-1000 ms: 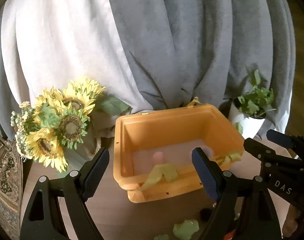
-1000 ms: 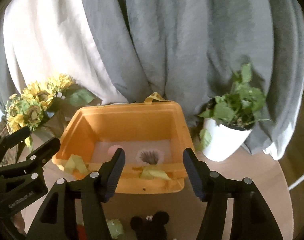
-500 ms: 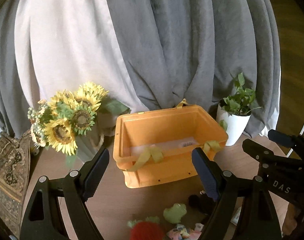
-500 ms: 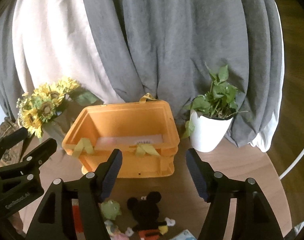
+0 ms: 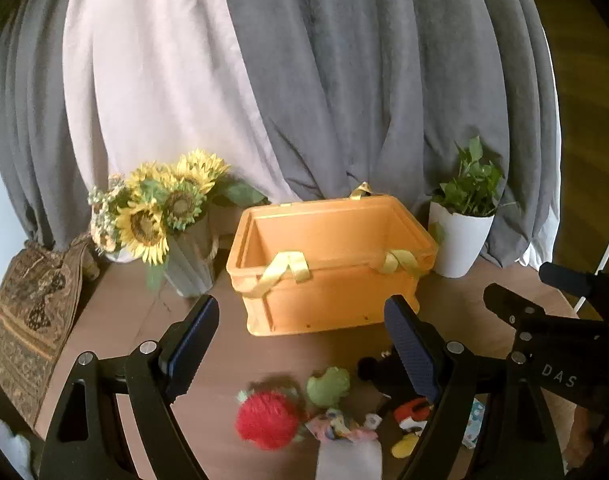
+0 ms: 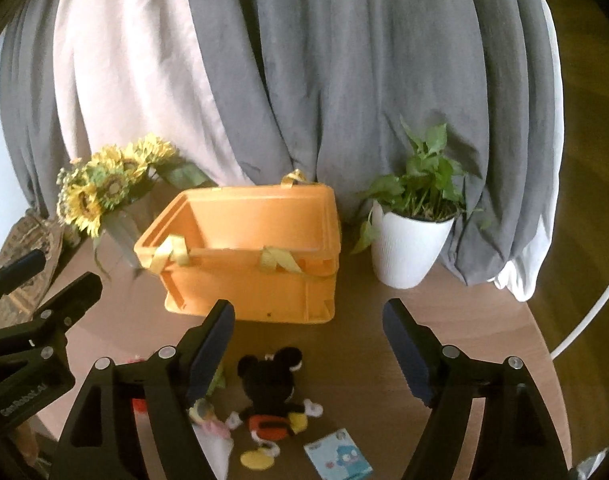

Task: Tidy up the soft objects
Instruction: 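Withdraw both tools from the crate back toward the remaining soft items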

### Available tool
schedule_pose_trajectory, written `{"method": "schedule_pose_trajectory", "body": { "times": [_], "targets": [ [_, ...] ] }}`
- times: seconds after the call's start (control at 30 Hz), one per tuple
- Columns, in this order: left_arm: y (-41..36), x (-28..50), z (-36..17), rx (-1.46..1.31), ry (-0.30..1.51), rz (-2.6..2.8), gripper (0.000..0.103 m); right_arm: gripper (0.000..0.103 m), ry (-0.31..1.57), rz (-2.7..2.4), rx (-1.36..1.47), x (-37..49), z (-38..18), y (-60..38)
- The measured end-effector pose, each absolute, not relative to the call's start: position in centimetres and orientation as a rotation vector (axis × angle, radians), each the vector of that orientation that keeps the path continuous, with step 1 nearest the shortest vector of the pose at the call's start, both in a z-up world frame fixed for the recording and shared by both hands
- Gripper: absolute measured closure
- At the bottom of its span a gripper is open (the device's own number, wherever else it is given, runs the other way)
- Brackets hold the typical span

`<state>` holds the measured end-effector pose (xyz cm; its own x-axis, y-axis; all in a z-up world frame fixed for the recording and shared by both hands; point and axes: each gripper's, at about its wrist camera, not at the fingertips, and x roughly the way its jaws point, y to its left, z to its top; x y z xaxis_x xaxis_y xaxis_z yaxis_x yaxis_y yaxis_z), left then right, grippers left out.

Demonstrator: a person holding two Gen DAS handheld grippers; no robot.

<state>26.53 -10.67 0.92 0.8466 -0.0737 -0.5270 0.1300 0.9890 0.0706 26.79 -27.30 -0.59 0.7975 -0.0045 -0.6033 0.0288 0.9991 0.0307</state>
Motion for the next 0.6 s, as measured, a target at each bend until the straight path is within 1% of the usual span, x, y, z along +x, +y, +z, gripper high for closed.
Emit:
{"method": "schedule_pose_trajectory", "body": {
  "times": [0.47, 0.6],
  "targets": [
    [-13.0, 21.8, -2.1, 0.087, 0.609, -0.035, 0.018, 0.023, 0.694, 0.041, 0.038, 23.3, -3.5, -30.2],
    [-13.4, 20.7, -3.2, 0.08, 0.626, -0.018, 0.018, 0.023, 0.677, 0.06, 0.017, 22.2, -4.2, -30.5]
  ]
}}
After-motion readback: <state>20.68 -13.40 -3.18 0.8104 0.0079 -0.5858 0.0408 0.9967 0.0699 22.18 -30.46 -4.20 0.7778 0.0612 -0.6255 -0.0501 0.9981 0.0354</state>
